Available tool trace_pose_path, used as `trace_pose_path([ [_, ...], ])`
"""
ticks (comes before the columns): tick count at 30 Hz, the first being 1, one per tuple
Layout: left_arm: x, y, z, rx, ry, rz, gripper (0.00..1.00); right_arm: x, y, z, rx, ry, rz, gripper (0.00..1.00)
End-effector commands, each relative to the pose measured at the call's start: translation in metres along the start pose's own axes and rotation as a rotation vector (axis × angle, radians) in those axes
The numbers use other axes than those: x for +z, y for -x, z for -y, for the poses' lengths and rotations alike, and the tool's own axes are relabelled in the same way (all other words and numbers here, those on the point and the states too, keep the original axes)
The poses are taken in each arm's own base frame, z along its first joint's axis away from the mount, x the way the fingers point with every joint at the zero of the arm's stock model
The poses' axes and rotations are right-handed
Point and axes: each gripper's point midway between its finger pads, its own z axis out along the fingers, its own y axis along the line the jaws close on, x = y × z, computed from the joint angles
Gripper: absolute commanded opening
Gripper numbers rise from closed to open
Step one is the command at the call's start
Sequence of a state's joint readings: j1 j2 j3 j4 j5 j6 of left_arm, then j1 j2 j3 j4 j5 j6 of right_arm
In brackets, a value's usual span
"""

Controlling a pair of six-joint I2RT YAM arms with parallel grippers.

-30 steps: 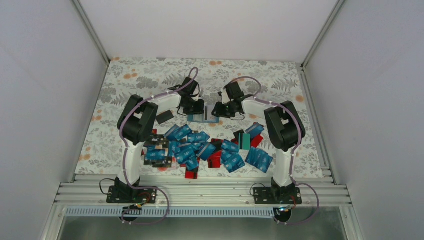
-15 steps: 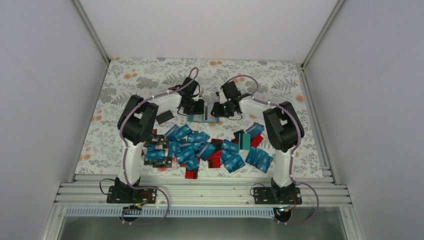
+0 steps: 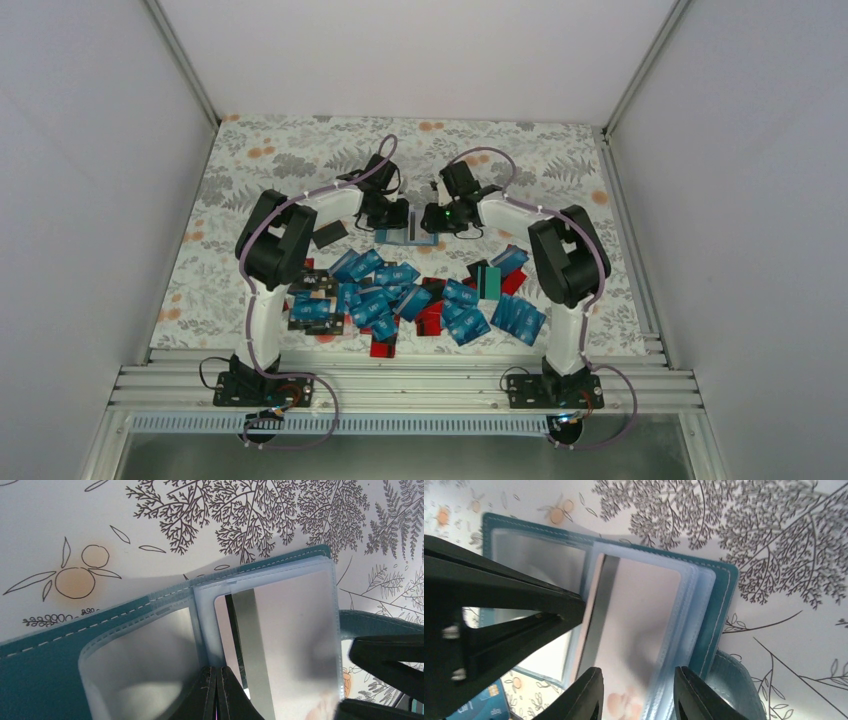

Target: Put the credit cards into the card holder

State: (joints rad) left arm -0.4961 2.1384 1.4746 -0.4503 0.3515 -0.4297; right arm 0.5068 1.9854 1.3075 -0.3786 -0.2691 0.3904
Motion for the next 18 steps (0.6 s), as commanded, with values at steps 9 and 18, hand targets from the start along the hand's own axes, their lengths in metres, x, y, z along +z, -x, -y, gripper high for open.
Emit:
trace_pose_path([
  [9,0.017,-0.018,-0.009,-0.01,0.036,-0.062,0.02,-0.02,0.019,-0.019,-0.016,0.03,0.068,0.38],
  [18,0.017,-0.02,-0.009,-0.009,0.037,-0.064,0.03,-0.005,0.007,-0.001,0.092,0.051,0.023,0.38],
])
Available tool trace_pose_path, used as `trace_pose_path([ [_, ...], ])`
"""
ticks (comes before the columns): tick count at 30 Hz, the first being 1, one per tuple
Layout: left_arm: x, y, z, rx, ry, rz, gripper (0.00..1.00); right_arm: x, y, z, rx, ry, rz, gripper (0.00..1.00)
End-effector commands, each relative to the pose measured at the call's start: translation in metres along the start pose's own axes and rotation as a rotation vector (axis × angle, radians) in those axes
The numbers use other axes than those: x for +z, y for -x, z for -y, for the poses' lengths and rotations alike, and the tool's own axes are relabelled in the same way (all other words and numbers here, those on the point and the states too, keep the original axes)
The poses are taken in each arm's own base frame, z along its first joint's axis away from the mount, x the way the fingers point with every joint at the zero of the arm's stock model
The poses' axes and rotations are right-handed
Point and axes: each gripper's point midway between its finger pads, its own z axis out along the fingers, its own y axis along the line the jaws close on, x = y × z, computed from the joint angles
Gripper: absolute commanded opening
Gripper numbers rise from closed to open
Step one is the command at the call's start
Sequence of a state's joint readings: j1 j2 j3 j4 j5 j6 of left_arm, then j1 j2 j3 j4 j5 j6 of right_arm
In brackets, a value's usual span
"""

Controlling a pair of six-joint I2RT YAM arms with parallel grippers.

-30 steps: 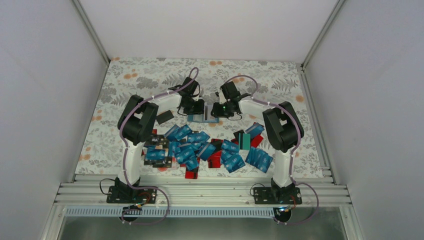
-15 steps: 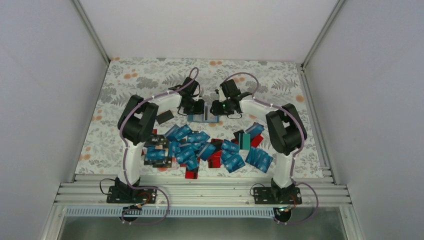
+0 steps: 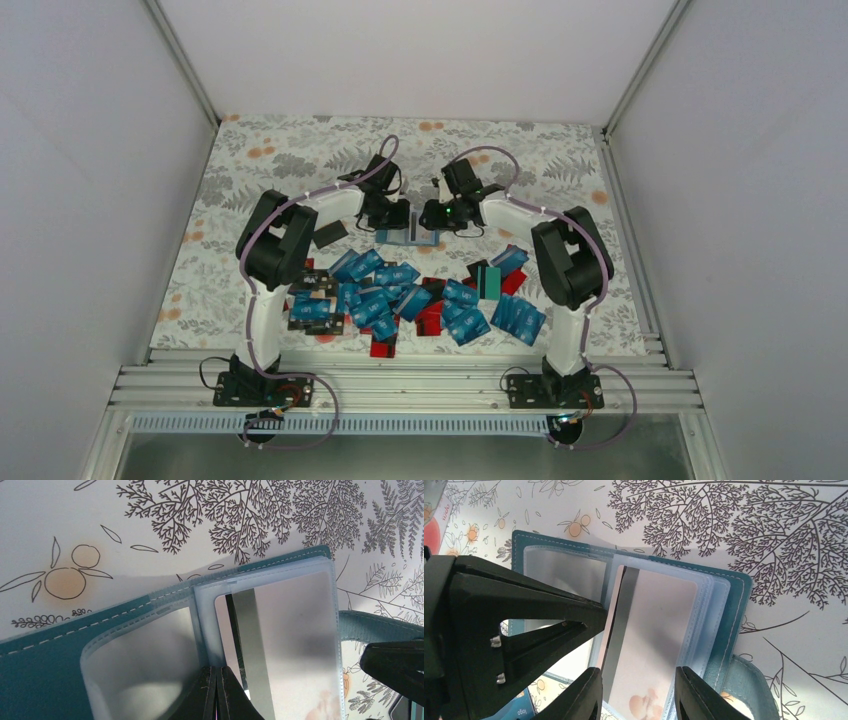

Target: Put the credit cards into the card holder

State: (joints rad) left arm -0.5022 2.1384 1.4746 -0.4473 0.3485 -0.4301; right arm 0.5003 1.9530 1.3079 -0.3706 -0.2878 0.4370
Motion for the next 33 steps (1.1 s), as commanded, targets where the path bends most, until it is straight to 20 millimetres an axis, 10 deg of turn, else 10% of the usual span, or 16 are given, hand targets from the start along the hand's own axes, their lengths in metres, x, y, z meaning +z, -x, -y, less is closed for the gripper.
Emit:
trace_pose_path([
  [1,0.016,-0.019,-0.011,-0.015,0.037,-0.065,0.02,0.007,-0.002,0.007,0.057,0.028,-0.01,0.38],
  [33,0.015,-0.019,-0.011,-0.01,0.04,-0.065,0.03,0.005,-0.004,0.011,0.065,0.04,-0.005,0.37],
])
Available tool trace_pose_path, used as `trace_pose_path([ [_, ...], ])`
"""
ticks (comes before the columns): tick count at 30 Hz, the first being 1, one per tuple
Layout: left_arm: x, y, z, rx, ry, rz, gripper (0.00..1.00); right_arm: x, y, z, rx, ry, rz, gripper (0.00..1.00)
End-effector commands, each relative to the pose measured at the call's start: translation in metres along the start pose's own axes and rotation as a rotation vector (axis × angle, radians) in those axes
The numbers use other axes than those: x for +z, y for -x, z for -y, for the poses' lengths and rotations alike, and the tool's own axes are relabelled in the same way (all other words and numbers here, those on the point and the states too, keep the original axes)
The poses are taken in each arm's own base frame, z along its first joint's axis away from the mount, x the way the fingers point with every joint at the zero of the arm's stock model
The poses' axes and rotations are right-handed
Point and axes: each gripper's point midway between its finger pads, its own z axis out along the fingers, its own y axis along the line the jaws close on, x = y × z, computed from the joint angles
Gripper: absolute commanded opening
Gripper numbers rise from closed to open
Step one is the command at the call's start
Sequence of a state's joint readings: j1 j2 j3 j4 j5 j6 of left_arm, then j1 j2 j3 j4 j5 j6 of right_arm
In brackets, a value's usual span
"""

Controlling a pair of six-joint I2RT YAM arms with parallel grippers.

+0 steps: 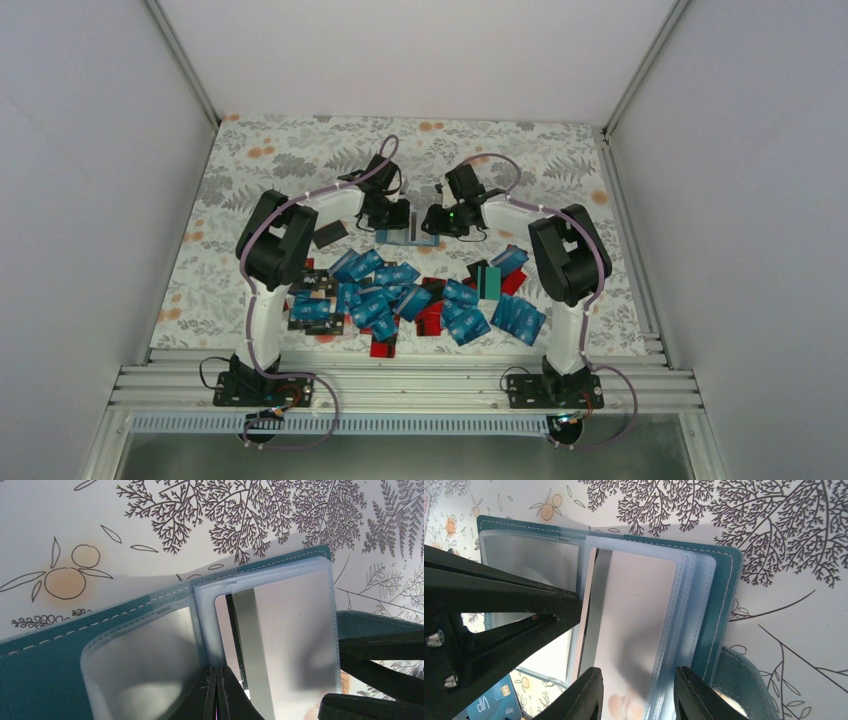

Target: Put the credit cards into the card holder

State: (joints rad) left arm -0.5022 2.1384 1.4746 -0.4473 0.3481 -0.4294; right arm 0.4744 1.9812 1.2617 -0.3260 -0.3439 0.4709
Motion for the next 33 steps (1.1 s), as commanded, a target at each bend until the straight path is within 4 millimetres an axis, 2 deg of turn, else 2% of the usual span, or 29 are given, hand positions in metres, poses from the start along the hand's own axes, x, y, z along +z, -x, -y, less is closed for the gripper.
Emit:
trace_pose_path([
  [1,0.015,-0.019,-0.011,-0.011,0.04,-0.065,0.02,-0.007,0.008,-0.004,0.0,0.019,0.03,0.37],
  [19,0.016,-0.016,-0.008,-0.008,0.036,-0.064,0.02,-0.01,0.013,-0.029,-0.076,0.082,0.029,0.34],
  [33,0.016,-0.015,-0.007,-0.007,0.035,-0.062,0.02,-0.011,0.013,-0.023,-0.125,-0.059,0.029,0.34],
])
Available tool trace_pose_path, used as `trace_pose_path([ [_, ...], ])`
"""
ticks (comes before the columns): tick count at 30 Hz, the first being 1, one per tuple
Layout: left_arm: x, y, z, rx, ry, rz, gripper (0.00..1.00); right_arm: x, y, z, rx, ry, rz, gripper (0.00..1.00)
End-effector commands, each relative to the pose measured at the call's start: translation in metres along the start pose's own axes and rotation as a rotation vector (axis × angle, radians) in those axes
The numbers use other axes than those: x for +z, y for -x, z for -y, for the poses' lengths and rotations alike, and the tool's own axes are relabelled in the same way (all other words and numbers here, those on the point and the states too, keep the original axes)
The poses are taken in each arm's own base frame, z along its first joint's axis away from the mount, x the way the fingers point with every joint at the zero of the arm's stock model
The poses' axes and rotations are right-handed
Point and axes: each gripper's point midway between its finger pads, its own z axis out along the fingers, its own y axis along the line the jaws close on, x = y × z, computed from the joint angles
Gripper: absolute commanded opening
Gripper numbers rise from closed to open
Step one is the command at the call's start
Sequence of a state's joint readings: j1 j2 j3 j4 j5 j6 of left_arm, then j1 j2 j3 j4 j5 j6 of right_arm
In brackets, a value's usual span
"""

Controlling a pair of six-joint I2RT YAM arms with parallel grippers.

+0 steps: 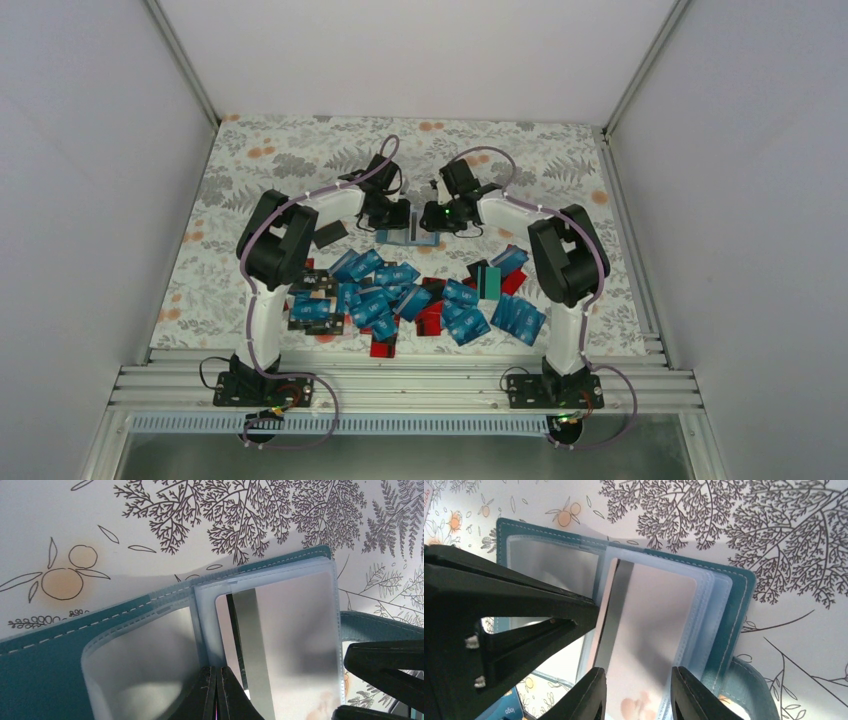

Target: Put the credit cards into the card holder

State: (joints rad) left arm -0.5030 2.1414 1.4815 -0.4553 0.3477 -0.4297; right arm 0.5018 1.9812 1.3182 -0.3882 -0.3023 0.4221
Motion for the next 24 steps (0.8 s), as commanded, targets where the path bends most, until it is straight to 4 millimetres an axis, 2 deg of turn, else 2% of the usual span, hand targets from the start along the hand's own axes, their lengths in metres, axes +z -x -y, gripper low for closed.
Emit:
trace_pose_path([
  [1,0.016,-0.015,-0.007,-0.008,0.033,-0.058,0.02,-0.007,0.01,-0.013,-0.062,-0.03,0.029,0.35],
  [8,0.015,-0.014,-0.007,-0.006,0.032,-0.054,0.02,-0.004,0.011,-0.027,-0.095,-0.009,0.025,0.35],
  [14,0.015,-0.015,-0.007,-0.007,0.032,-0.056,0.02,-0.006,0.011,0.004,-0.042,-0.162,0.055,0.36],
  [17,0.015,-0.016,-0.007,-0.005,0.032,-0.057,0.02,-0.004,0.008,0.014,-0.013,-0.178,0.048,0.37],
  [20,0.015,-0.016,-0.007,-0.005,0.032,-0.055,0.02,-0.002,0.005,0.016,-0.006,-0.158,0.039,0.37],
  [24,0.015,-0.016,-0.007,-0.005,0.03,-0.055,0.02,0.002,0.004,0.002,-0.018,-0.076,0.025,0.37],
])
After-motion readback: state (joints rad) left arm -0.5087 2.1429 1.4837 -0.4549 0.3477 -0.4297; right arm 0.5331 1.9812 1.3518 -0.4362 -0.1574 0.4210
